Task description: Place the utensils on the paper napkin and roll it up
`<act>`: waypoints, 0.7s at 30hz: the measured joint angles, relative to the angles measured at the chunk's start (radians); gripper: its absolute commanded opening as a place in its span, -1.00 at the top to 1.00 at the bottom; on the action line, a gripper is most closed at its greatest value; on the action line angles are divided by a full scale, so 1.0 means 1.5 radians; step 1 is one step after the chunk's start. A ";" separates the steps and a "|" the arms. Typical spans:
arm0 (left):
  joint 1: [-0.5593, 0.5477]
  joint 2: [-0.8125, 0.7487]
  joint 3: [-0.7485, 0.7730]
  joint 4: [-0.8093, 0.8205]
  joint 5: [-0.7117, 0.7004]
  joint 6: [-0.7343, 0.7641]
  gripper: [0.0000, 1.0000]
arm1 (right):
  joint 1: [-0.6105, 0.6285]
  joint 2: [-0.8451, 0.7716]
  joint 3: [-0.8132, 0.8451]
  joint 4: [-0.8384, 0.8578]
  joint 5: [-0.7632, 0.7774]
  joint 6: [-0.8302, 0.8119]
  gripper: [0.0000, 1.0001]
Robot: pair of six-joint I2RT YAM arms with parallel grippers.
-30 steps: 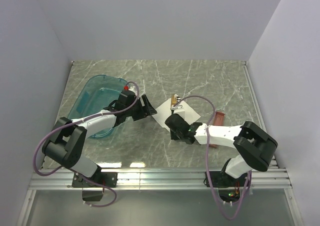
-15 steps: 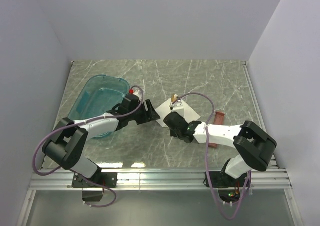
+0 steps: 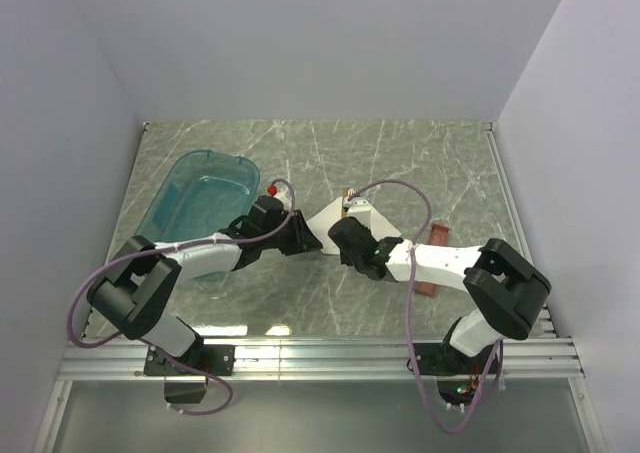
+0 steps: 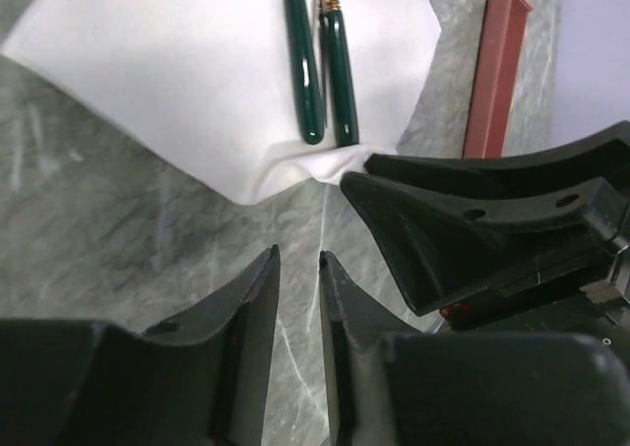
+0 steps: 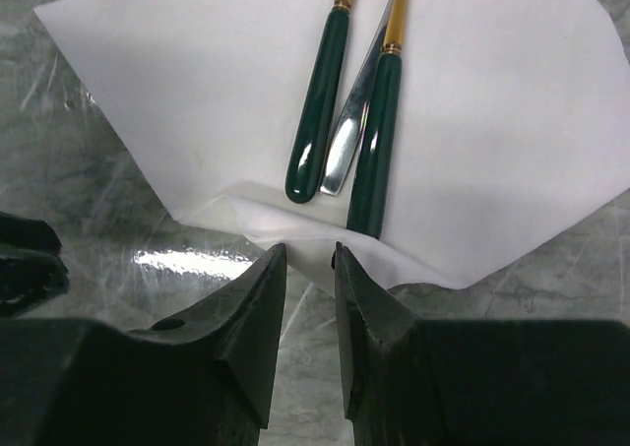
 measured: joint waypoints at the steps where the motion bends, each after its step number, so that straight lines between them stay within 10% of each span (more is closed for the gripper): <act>1: -0.003 0.003 0.000 0.008 0.003 0.000 0.45 | -0.001 0.000 0.000 0.003 0.002 0.001 0.34; 21: -0.037 0.147 0.085 0.058 0.039 0.001 0.48 | -0.056 0.000 0.000 0.042 -0.013 -0.001 0.34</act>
